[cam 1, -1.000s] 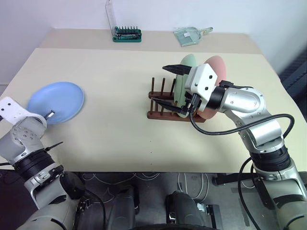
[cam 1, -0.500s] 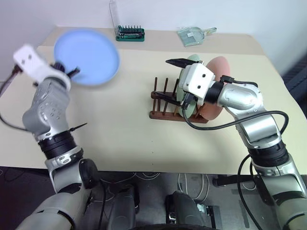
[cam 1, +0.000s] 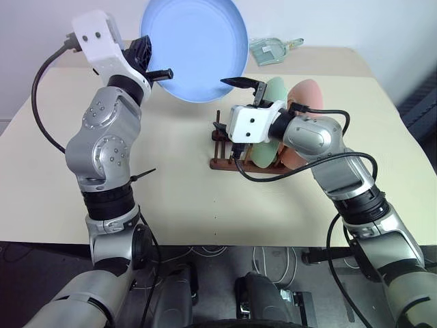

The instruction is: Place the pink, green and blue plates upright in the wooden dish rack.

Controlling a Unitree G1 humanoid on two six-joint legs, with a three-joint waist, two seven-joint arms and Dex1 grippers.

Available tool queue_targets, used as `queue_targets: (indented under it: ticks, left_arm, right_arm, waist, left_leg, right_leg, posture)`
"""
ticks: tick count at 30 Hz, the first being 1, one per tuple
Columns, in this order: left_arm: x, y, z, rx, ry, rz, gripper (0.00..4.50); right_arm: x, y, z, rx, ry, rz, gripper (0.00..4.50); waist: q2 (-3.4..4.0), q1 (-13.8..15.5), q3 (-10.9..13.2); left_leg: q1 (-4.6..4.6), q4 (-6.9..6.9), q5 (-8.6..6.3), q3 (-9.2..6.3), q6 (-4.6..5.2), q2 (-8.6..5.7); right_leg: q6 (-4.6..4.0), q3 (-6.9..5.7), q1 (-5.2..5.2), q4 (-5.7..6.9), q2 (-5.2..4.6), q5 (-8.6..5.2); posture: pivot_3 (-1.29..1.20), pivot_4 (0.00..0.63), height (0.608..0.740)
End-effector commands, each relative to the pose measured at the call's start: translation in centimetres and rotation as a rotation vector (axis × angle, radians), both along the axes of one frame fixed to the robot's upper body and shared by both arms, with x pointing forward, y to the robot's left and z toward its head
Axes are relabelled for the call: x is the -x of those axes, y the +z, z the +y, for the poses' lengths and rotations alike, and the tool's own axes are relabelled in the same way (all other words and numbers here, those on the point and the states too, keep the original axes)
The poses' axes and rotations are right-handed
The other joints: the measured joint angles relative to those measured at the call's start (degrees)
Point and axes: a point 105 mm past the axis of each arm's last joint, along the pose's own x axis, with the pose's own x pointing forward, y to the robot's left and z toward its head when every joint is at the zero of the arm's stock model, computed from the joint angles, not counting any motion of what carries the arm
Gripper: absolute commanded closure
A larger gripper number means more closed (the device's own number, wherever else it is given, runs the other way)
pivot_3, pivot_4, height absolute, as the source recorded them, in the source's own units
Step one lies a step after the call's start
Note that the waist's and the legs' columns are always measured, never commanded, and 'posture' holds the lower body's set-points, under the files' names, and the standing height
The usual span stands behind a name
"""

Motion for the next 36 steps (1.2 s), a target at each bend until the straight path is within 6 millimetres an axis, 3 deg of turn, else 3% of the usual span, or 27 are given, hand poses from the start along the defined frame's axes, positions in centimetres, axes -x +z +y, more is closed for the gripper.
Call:
queue_targets:
  ticks: [1,4,7,14,21,24,31,34,36]
  left_arm:
    - [1.3,1.6,-0.8,0.004,-0.054,-0.064,4.47]
    - [1.6,1.5,-1.3,-0.023,-0.084,-0.061,4.47]
    - [1.5,1.1,-1.1,-0.01,-0.086,-0.04,4.5]
    - [1.6,1.0,-1.2,-0.008,-0.104,-0.032,4.5]
    - [1.8,1.4,-1.5,0.038,-0.144,-0.053,4.5]
    - [2.0,2.0,-1.2,0.099,-0.166,-0.084,3.5]
    - [3.1,4.6,2.1,0.271,-0.134,-0.234,0.04]
    - [3.4,5.2,4.6,0.316,-0.072,-0.289,0.01]
    - [3.2,4.6,7.0,0.266,0.015,-0.278,0.01]
  right_arm:
    - [-0.2,1.7,0.5,-0.003,0.003,-0.1,0.0]
    - [-0.5,1.7,0.7,0.001,0.003,-0.12,0.0]
    - [-0.6,1.4,1.1,0.011,0.017,-0.119,0.88]
    - [-0.7,0.9,1.3,0.037,0.024,-0.13,4.39]
    - [-0.6,1.0,1.2,0.045,0.019,-0.148,4.45]
    - [-0.6,1.2,1.1,0.046,0.013,-0.161,4.5]
    - [-0.4,2.1,1.1,0.037,0.011,-0.209,4.5]
    - [-0.2,2.5,1.2,0.021,0.021,-0.221,4.5]
    - [0.3,3.4,1.4,-0.058,0.047,-0.208,4.5]
  waist:
    - [0.0,0.0,0.0]
    - [0.0,0.0,0.0]
    - [0.0,0.0,0.0]
    - [0.0,0.0,0.0]
    - [0.04,0.0,0.0]
    - [0.04,0.0,0.0]
    - [0.04,-0.1,0.0]
    - [0.04,-0.1,0.0]
    - [0.04,-0.2,0.0]
  left_leg:
    - [0.0,0.0,0.0,0.0,0.0,0.0]
    - [0.0,0.0,0.0,0.0,0.0,0.0]
    - [0.0,0.0,0.0,-0.01,0.0,0.0]
    - [0.0,0.01,0.0,-0.01,0.0,-0.01]
    - [0.0,0.03,0.0,-0.03,0.0,-0.01]
    - [0.0,0.03,0.0,-0.03,0.0,0.0]
    - [0.0,0.04,0.0,-0.03,0.0,0.01]
    - [0.0,0.04,0.0,-0.03,0.0,0.01]
    - [0.0,0.04,0.0,-0.03,0.0,0.01]
  right_leg:
    - [0.0,0.0,0.0,0.0,0.0,0.0]
    - [0.0,0.0,0.0,0.0,0.0,0.0]
    - [0.0,0.0,0.0,0.0,0.01,0.0]
    - [0.0,0.0,0.01,0.0,0.01,0.0]
    - [0.0,0.0,0.01,0.01,0.01,0.0]
    - [0.0,0.0,0.02,0.01,0.0,0.0]
    - [0.0,0.0,0.02,0.02,-0.01,0.0]
    - [0.0,0.0,0.02,0.02,0.0,0.0]
    - [0.0,0.0,0.02,0.02,0.01,0.0]
  posture:
    - [0.0,0.15,0.732]
    - [0.0,0.15,0.732]
    - [0.0,0.15,0.732]
    - [0.0,0.15,0.732]
    - [0.0,0.15,0.732]
    - [0.0,0.15,0.732]
    - [0.0,0.15,0.732]
    - [0.0,0.15,0.732]
    - [0.0,0.15,0.732]
